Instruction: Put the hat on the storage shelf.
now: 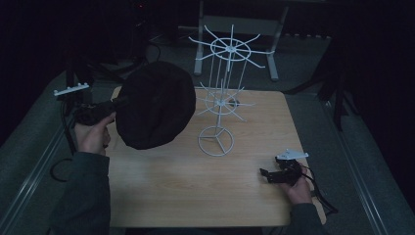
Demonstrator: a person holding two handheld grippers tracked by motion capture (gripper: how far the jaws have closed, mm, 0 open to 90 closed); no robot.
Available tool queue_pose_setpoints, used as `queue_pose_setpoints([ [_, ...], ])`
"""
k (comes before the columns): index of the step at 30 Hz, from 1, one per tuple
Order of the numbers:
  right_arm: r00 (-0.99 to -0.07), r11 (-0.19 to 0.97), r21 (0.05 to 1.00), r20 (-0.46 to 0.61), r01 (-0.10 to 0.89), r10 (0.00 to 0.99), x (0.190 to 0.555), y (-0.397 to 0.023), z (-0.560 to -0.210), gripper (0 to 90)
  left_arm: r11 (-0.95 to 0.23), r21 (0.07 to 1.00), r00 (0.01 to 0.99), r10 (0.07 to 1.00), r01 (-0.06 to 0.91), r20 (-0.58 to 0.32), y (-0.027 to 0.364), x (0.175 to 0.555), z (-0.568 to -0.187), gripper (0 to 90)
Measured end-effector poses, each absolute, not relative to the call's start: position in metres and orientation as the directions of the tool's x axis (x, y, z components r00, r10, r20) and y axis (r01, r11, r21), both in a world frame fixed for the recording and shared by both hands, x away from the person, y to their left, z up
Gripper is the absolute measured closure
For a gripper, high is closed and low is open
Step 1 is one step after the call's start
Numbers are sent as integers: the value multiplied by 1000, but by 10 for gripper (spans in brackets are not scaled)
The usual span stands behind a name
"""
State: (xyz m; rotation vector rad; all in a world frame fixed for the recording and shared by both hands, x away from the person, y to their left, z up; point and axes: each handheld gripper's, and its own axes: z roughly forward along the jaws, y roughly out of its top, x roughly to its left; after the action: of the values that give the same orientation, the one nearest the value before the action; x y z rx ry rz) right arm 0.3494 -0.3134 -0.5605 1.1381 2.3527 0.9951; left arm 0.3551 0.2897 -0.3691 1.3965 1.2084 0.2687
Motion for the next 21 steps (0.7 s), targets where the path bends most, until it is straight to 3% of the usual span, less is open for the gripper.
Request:
queue_pose_setpoints([
  [21, -620, 433, 719, -3, 544, 785, 349, -313, -560, 124, 294, 826, 441, 734, 480, -517, 286, 356, -361, 786],
])
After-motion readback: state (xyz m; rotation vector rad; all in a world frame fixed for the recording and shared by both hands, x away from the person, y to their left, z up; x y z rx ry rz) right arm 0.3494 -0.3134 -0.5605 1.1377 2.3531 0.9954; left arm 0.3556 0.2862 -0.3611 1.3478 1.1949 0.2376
